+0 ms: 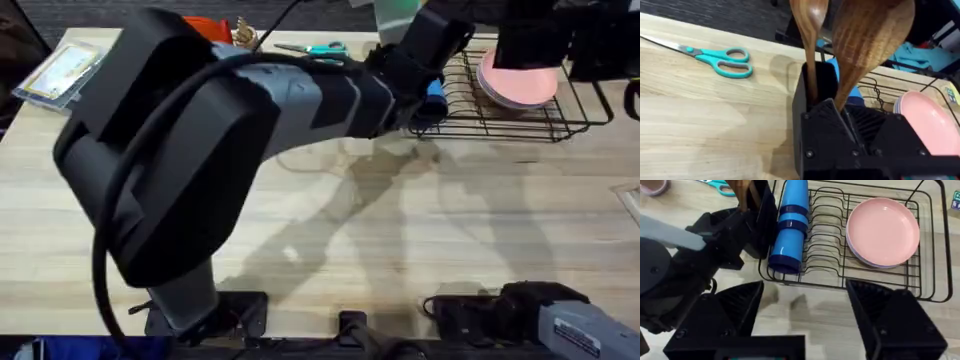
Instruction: Pick up the spoon on the table one by one and put them onto the rack
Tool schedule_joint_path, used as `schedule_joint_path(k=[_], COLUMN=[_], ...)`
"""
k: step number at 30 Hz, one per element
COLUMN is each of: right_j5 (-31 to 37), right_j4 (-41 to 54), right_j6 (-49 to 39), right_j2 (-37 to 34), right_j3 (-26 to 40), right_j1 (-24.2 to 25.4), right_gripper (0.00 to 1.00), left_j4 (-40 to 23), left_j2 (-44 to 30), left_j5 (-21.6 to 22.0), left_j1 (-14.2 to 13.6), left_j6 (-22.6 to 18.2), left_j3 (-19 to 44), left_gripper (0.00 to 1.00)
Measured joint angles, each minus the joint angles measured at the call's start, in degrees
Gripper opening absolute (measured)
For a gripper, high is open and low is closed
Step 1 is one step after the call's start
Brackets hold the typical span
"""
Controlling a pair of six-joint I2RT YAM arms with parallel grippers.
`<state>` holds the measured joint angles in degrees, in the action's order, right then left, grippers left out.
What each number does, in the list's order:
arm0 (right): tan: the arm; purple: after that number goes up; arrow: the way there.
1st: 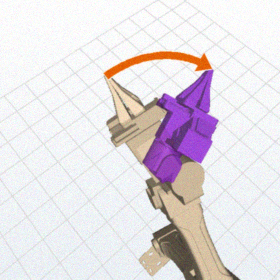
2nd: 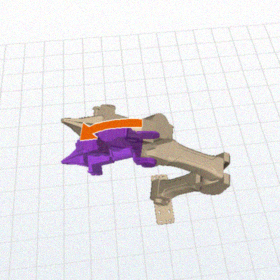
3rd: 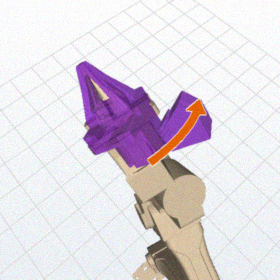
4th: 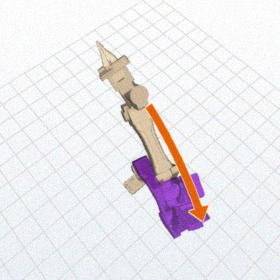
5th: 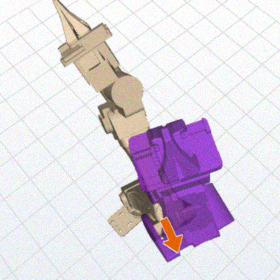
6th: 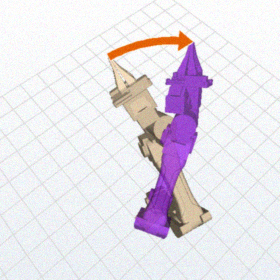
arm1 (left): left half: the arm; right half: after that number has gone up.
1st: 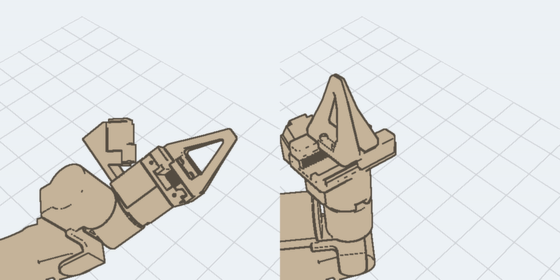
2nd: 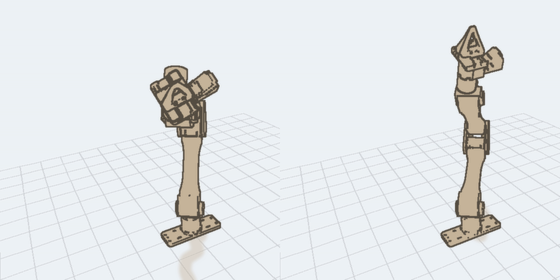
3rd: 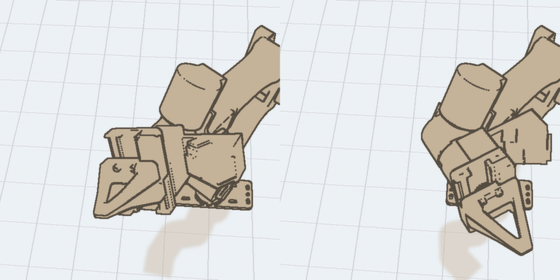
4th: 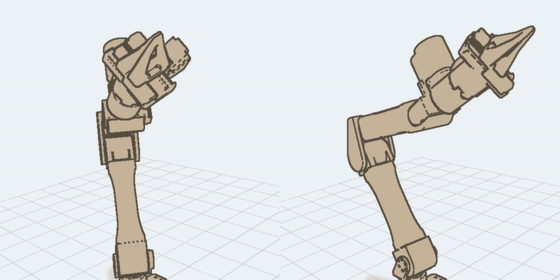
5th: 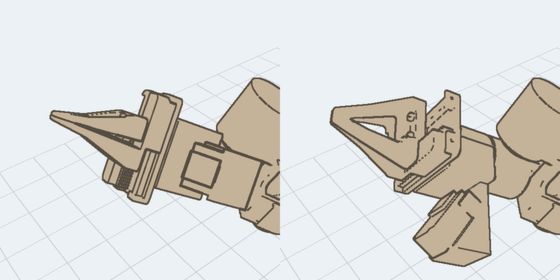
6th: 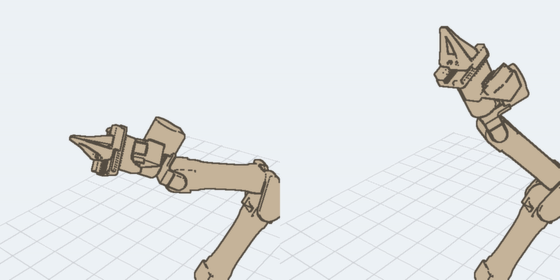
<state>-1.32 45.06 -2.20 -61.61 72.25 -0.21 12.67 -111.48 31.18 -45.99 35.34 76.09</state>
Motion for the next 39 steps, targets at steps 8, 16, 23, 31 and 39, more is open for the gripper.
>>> schedule_joint_path(k=[8,16,23,31,39], right_j5=[0.0,0.0,0.0,0.0,0.0], right_j4=[0.0,0.0,0.0,0.0,0.2], right_j6=[0.0,0.0,-0.2,-0.4,-0.4], right_j2=[0.0,0.0,0.0,0.0,0.0], right_j3=[0.0,0.0,0.0,0.0,0.0], right_j1=[0.0,0.0,0.0,0.0,0.0], right_gripper=[0.992,0.992,0.992,0.992,0.992], left_j4=[-0.3,-0.5,-2.2,-31.0,-43.5], left_j2=[0.0,0.0,0.0,16.9,25.7], left_j5=[-0.1,0.6,3.8,4.6,4.6], left_j1=[-0.7,-0.7,-0.9,1.0,7.5], left_j6=[-0.6,-1.6,-3.4,-5.0,-5.4], left_j3=[0.0,0.0,0.0,0.0,0.0], left_gripper=[0.181,0.467,0.668,0.894,0.941])
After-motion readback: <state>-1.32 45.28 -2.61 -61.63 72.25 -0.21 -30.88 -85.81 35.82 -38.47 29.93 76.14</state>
